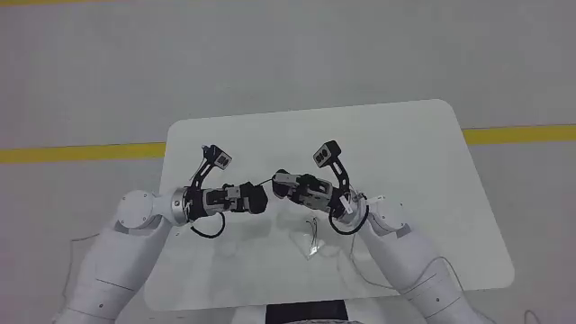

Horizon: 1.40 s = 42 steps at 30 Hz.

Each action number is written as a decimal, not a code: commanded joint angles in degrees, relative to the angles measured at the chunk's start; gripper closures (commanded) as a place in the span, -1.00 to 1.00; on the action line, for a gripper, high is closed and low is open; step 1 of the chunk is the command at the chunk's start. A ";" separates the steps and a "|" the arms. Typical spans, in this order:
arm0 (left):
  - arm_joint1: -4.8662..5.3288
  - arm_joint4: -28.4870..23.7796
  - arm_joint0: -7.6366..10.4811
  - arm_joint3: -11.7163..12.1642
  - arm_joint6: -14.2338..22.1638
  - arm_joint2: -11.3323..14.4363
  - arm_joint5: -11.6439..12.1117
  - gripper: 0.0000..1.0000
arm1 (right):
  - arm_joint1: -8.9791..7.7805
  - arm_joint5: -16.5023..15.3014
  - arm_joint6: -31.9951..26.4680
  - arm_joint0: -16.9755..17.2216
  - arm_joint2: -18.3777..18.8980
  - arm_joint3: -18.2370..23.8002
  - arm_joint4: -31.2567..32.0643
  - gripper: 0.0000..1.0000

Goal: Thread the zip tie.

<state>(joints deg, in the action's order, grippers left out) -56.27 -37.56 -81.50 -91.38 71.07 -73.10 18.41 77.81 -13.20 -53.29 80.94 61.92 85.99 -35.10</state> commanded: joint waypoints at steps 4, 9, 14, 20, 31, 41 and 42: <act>-0.04 0.57 0.05 -0.45 -1.16 0.28 -0.19 -1.00 | 0.00 0.12 0.59 0.08 -0.02 0.14 0.21 1.00; 0.06 0.69 -0.26 -0.76 -2.08 0.13 0.48 -1.00 | -0.44 1.01 2.14 0.34 0.20 1.54 3.84 1.00; 0.28 0.75 -0.38 -0.75 -2.19 -0.50 1.01 -0.58 | -1.04 2.03 2.02 0.72 0.94 2.57 6.46 1.00; 0.34 -0.82 -0.42 -0.64 -1.42 -0.53 1.07 0.06 | -1.75 3.85 1.19 0.85 1.54 3.39 9.37 1.00; 0.48 0.47 -0.46 -0.44 -1.52 -0.24 1.07 0.38 | -2.42 5.39 1.68 0.69 0.77 4.35 14.21 1.00; 0.80 2.41 -0.44 -0.31 -2.18 -0.14 0.75 0.58 | -2.59 5.09 2.95 1.04 0.46 5.27 14.86 1.00; 0.82 2.42 -0.44 -0.30 -2.14 -0.05 0.67 0.60 | -2.65 5.01 2.94 1.06 0.46 5.36 15.07 1.00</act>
<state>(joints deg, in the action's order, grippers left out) -55.47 -35.18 -81.94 -91.69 68.91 -73.23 19.15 75.22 -8.11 -50.31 81.99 62.37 91.27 -20.23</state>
